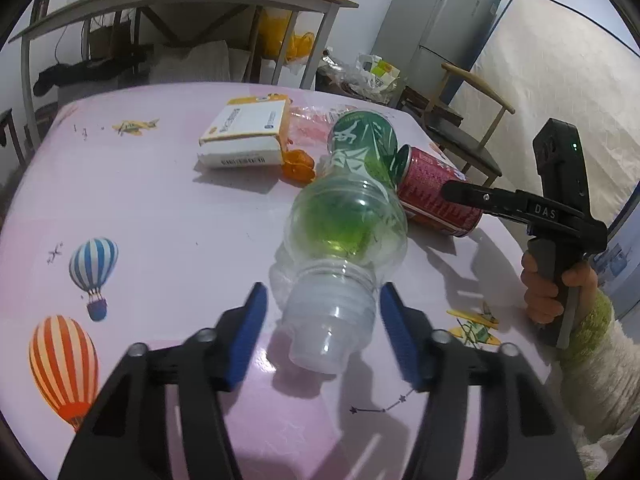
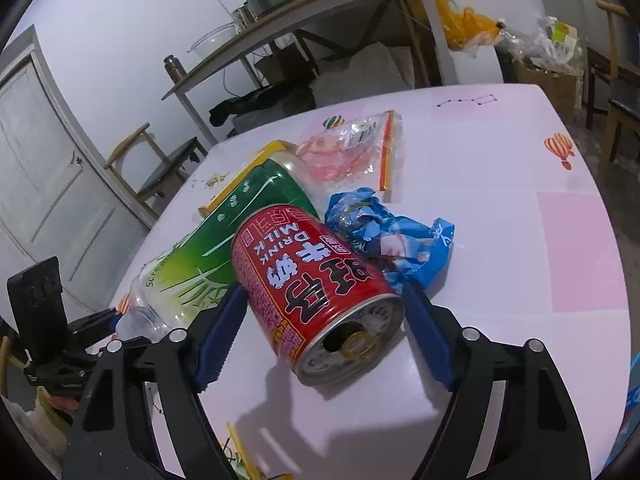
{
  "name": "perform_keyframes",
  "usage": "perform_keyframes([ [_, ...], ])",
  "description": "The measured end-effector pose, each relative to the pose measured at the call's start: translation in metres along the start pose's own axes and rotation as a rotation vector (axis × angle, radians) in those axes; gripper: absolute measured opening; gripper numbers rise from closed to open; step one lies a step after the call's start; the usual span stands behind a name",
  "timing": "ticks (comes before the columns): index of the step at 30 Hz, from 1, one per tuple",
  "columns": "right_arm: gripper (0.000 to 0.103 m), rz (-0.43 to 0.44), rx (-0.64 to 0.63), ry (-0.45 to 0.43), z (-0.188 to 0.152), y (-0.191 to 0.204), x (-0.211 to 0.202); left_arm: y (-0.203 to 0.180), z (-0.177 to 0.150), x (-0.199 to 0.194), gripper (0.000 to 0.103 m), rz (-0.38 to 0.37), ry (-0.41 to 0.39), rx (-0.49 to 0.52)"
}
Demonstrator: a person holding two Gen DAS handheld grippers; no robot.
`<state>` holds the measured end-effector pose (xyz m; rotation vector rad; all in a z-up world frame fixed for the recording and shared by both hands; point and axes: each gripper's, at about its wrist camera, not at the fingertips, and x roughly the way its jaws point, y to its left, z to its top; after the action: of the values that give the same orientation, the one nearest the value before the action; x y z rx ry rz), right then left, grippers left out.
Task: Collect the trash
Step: 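Close the left tool on the green bottle while the right tool reaches the red can, then lift the green bottle with the left tool while the right tool grasps the red can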
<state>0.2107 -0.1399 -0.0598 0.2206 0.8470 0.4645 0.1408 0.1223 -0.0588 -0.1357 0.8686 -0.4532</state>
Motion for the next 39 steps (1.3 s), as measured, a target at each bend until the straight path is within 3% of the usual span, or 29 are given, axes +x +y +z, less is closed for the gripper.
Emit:
perform_keyframes([
  [3, 0.071, -0.017, -0.01, 0.0, -0.002, 0.004, -0.003, 0.001, -0.003, -0.001, 0.042, -0.004, 0.007, -0.024],
  [11, 0.068, -0.161, -0.095, 0.024, -0.016, 0.029, -0.037, -0.006, -0.013, -0.016, 0.042, 0.032, 0.008, -0.051],
  [19, 0.068, -0.306, -0.299, 0.114, -0.035, 0.063, -0.061, -0.014, -0.018, -0.046, 0.042, 0.061, -0.027, -0.058],
  [27, 0.067, -0.332, -0.399, 0.19, -0.031, 0.088, -0.059, -0.025, -0.008, -0.074, 0.041, 0.091, -0.072, -0.037],
  [39, 0.068, -0.277, -0.505, 0.227, -0.037, 0.115, -0.04, -0.032, 0.007, -0.085, 0.041, 0.1, -0.13, -0.009],
])
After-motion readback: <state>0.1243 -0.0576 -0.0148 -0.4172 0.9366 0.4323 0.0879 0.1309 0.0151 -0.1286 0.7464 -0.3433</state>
